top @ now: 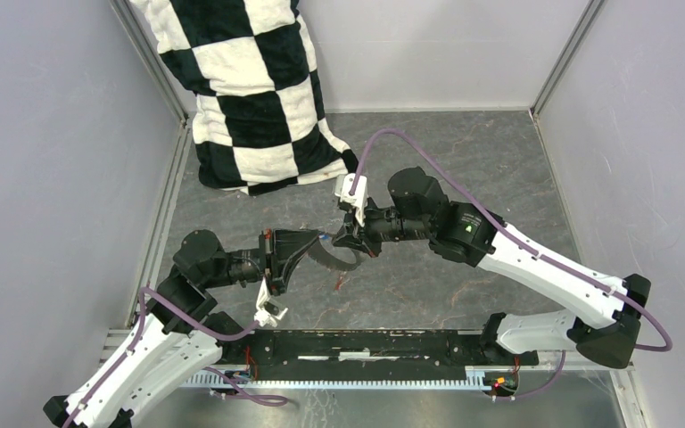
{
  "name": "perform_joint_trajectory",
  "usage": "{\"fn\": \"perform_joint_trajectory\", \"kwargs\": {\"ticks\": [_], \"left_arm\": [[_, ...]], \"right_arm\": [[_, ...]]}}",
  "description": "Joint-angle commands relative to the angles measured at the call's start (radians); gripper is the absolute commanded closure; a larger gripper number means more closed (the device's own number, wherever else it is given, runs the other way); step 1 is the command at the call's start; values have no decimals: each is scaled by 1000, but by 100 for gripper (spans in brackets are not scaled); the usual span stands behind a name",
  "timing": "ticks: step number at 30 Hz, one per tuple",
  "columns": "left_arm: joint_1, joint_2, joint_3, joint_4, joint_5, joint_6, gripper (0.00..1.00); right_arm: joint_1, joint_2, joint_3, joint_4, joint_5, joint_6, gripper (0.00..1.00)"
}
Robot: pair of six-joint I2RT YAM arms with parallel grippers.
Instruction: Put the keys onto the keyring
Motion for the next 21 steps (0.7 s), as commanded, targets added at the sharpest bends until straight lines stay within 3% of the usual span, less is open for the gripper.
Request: {"fn": "perform_joint_trajectory", "kwargs": {"ticks": [1,5,13,18,21], "left_arm": [[1,-9,-10,30,-13,37,86],[1,-6,-4,30,-6,22,97],[1,25,61,-6,40,-186,98],[1,83,140,31,10,-481,98],[1,115,179,-1,31,-584,98]], "right_arm": [[8,-49,-12,71,-11,11,100],[10,-59,-26,78,-18,3,100],[14,-89,-74,151,-63,-26,99],[21,-130,-129,208,-82,-51,79],[22,-157,-155,244,-82,-70,72]]}}
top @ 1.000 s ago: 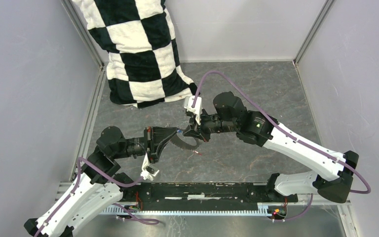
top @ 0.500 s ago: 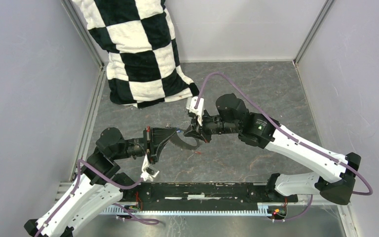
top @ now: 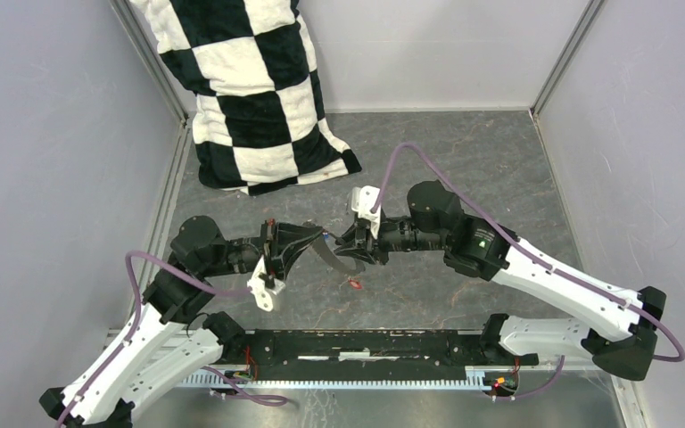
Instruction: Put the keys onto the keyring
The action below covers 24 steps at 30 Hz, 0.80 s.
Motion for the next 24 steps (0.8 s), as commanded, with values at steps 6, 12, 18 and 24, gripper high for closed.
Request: {"fn": "perform_joint_trajectory", "kwargs": {"ticks": [6,12,18,24], "left_arm": [[1,50,101,-59,100,-350,98],[1,68,119,-72,122,-498,98],[1,65,107,-39,143,-578,98],[1,61,109,-51,141,-586,98]], "right_arm": [[11,-95,-45,133,-58,-65,65],[12,-137,-30,111,-19,-109,56],[11,-127,-32,151,-43,-100,54],[11,-102,-59,186,-86,-90,52]]}}
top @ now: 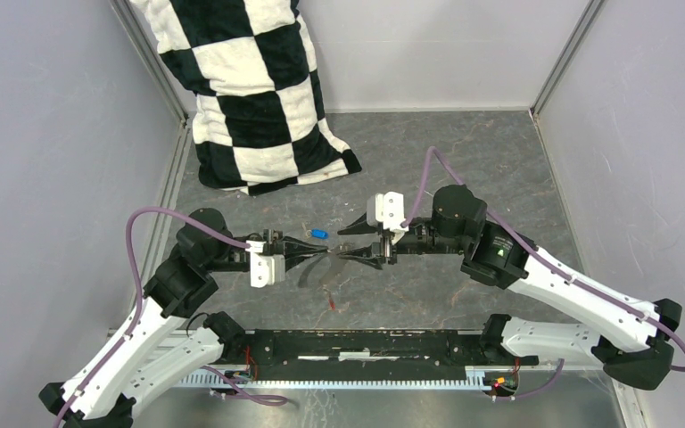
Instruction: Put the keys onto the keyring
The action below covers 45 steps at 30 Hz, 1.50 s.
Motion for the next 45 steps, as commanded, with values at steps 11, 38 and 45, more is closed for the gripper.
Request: {"fn": "perform_joint_trajectory", "kwargs": {"ticks": [11,38,45], "left_arm": [[1,-1,34,35,6,-49,98],[1,-47,9,60,-64,-252,43],[1,-78,-42,94,37,-320,45]], "right_arm": [[29,55,7,31,-5,-5,54],[52,-119,-241,335,70,-18,100],[51,-171,-347,500,-3,4,100]]}}
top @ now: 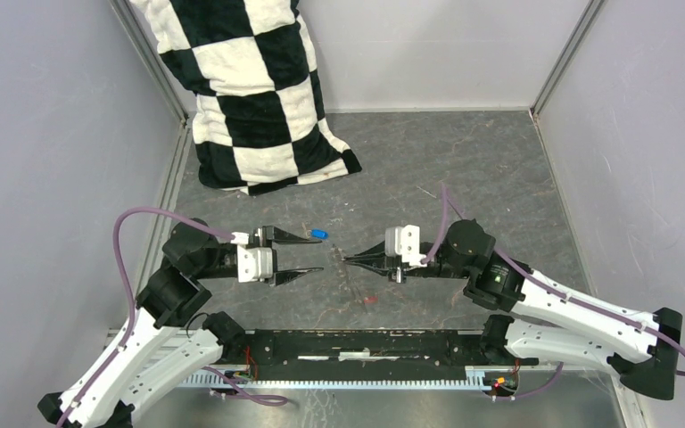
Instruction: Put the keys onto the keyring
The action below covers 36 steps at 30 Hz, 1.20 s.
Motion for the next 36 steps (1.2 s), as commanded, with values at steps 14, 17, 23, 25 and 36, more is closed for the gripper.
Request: {"fn": "perform_joint_trajectory", "kwargs": {"ticks": [14,17,23,25,36], "left_arm": [[0,12,-21,120,178,-147,61],[0,11,-20,147,202,-185,67],[0,16,-25,142,226,-161,62],[0,18,-24,141,224,-144,54],[0,14,-29,79,196,-55,67]], "right_arm": [[1,-14,-34,300,-152,59,100],[1,0,-50,355,-140,86,100],[2,32,-62,436,-151,138,100],[1,41,-60,448,-154,147,100],[1,60,-64,485,-168,171,100]]}}
